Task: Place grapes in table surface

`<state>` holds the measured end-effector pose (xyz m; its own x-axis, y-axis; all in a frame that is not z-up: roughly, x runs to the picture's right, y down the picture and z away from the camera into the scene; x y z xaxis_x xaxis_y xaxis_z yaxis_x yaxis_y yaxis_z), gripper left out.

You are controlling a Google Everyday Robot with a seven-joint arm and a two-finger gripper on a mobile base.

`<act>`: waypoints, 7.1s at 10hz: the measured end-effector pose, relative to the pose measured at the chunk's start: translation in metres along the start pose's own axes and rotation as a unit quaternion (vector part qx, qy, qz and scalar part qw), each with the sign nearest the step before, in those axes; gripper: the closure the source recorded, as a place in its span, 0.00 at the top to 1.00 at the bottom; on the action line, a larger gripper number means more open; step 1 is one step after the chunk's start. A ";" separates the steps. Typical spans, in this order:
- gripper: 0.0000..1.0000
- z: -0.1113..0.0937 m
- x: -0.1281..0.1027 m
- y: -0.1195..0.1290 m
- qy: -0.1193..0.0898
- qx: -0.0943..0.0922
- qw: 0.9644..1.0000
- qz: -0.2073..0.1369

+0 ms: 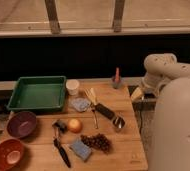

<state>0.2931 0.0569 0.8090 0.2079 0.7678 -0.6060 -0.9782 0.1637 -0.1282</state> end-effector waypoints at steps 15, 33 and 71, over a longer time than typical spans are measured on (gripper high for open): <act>0.80 0.000 0.000 0.000 0.000 0.000 1.000 0.000; 0.80 -0.013 0.048 0.211 0.015 -0.025 0.968 -0.248; 0.00 0.052 0.115 0.258 -0.009 -0.202 0.947 -0.249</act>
<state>0.0651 0.2196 0.7476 0.6405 0.6687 -0.3776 -0.6781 0.2617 -0.6868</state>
